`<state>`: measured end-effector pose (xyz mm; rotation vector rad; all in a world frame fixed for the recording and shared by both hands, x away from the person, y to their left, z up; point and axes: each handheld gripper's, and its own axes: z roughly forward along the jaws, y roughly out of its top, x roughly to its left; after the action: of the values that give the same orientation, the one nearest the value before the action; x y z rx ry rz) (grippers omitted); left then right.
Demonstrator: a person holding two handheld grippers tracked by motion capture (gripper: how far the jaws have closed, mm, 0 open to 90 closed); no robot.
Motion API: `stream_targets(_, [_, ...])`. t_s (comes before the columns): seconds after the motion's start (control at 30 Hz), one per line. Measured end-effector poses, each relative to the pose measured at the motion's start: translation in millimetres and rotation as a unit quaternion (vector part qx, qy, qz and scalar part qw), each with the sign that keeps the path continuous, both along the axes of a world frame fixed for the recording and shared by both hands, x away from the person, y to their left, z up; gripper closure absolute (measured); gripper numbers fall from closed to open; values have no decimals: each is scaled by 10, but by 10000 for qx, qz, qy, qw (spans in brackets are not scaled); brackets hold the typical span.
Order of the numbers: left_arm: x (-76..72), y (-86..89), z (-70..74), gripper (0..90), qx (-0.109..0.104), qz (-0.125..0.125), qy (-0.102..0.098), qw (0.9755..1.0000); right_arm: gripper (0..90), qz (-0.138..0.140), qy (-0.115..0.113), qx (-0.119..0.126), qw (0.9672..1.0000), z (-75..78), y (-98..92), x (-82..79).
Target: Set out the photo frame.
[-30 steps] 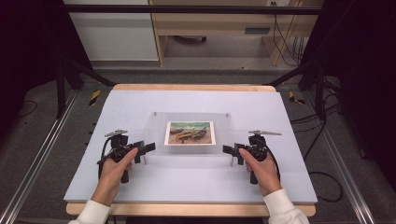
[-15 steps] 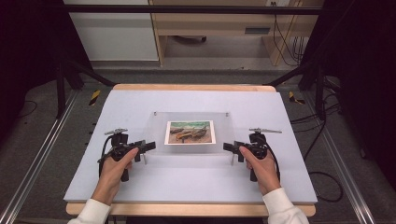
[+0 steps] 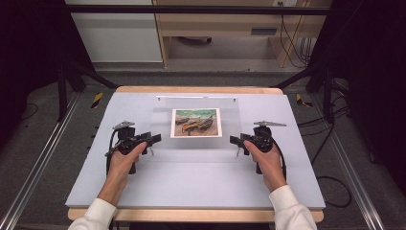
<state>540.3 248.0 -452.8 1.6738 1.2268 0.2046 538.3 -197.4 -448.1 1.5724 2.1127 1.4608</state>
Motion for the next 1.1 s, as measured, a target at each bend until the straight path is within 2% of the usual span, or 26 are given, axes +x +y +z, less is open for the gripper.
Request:
stream_targets(0.27, [-71, 3, 3, 391, 48, 8, -136, 9999, 388, -31, -199, -108, 9997, 2, 19, -65])
stream_targets(0.4, [-143, 23, 15, 427, 56, 10, -221, 9997, 397, 23, -333, -276, 9991, 28, 33, -150])
stream_targets(0.5, [-187, 10, 37, 429, 192, -2, -283, 9994, 408, 65, -446, -442, 9980, 49, 40, -223])
stream_targets(0.77, [-272, 53, 44, 493, 83, 21, -318, 9995, 454, 139, -513, -576, 9969, 79, 23, -313])
stream_targets(0.93, [-330, 43, 63, 507, 208, 13, -376, 9991, 475, 164, -615, -752, 9951, 95, 30, -382])
stream_targets(1.1, [-387, 41, 71, 522, 283, 25, -419, 9987, 506, 161, -638, -773, 9948, 100, 18, -423])
